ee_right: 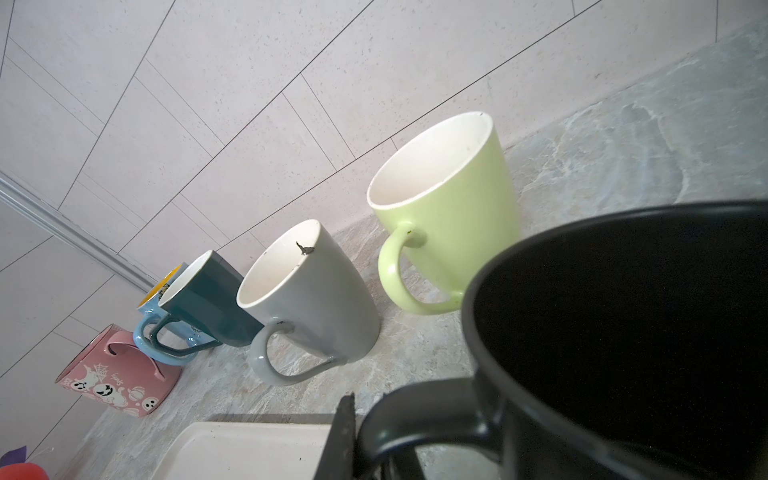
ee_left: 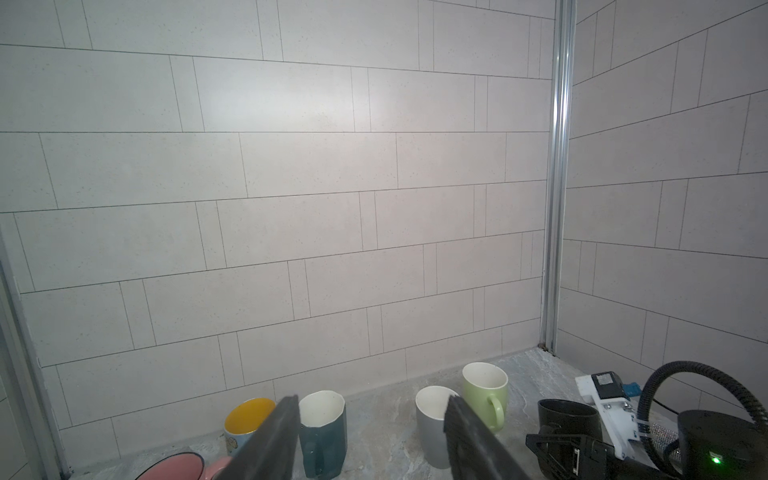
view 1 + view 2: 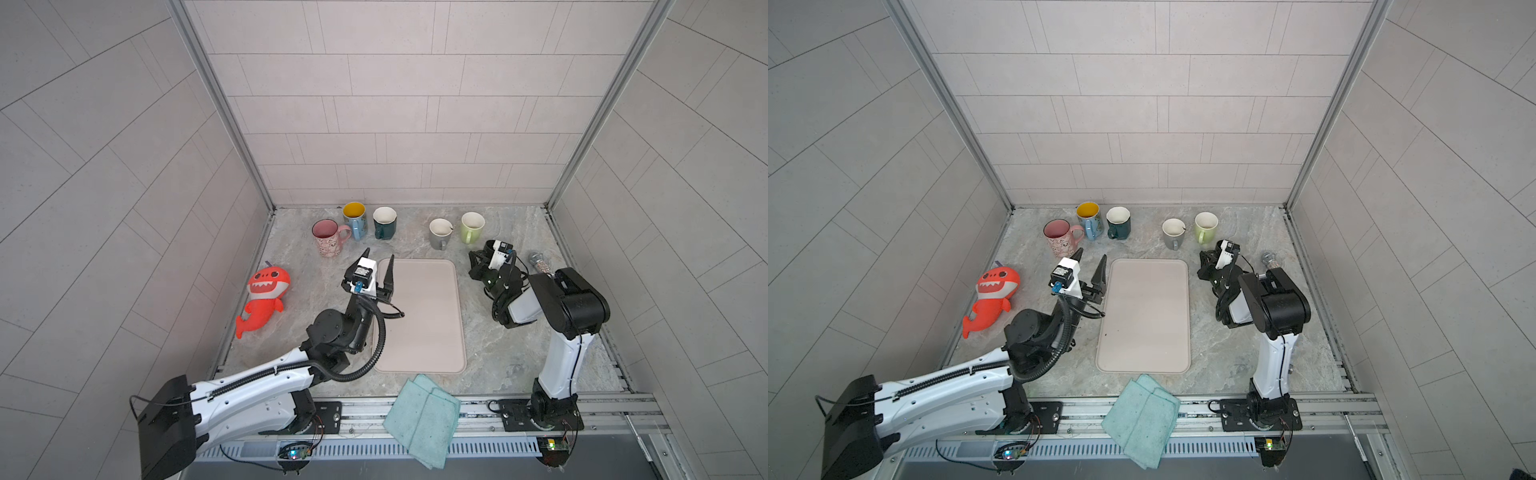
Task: Turn the mug right side up
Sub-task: 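Carry the black mug with the right gripper and set it beside the light green mug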
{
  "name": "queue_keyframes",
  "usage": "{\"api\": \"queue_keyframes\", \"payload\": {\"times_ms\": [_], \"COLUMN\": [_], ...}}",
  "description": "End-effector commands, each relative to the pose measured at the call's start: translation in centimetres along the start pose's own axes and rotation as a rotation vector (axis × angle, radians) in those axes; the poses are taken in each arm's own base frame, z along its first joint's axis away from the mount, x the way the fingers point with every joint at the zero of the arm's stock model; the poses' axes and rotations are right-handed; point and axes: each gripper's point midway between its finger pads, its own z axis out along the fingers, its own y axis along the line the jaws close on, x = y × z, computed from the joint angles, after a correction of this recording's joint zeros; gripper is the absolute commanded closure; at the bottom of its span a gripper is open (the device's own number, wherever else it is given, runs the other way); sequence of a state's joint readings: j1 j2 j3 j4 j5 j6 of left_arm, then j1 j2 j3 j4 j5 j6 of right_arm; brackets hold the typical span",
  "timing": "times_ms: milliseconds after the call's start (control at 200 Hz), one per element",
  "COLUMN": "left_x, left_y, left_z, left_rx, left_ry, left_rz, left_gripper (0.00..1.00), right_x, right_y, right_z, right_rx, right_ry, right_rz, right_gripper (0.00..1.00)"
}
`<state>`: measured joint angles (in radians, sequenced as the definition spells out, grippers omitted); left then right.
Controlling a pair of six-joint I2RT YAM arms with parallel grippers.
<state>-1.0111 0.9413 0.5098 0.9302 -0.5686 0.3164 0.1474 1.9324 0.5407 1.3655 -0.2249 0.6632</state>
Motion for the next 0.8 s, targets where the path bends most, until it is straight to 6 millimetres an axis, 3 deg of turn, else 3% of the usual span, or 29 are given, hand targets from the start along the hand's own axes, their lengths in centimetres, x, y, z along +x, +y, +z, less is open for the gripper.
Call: {"api": "queue_keyframes", "payload": {"times_ms": [0,625,645,670,761,796], "left_x": [-0.8,-0.4,-0.4,-0.4,-0.5,-0.5], "left_y": [0.4,0.6,0.7,0.7,0.9,1.1], "left_z": [-0.4,-1.2,-1.3,-1.3,-1.5,-1.6], "left_rx": [-0.003,0.014,0.014,0.013,0.012,0.009], "left_ry": [-0.031,-0.035,-0.036,-0.035,-0.037,-0.038], "left_rz": [-0.010,-0.032,-0.034,-0.035,-0.037,-0.039], "left_gripper": [0.40,0.39,0.39,0.39,0.39,0.38], "right_x": [0.8,2.6,2.6,2.6,2.3,2.3], "right_y": [0.1,0.1,0.1,0.1,0.4,0.5], "right_z": [-0.4,-2.0,-2.1,-2.3,-2.9,-3.2], "right_rx": [-0.002,0.038,0.041,0.045,0.046,0.051], "right_ry": [0.007,0.021,0.020,0.019,0.013,0.012], "right_rz": [-0.006,-0.052,-0.053,-0.054,-0.059,-0.062], "right_gripper": [0.95,0.65,0.60,0.43,0.20,0.05]}}
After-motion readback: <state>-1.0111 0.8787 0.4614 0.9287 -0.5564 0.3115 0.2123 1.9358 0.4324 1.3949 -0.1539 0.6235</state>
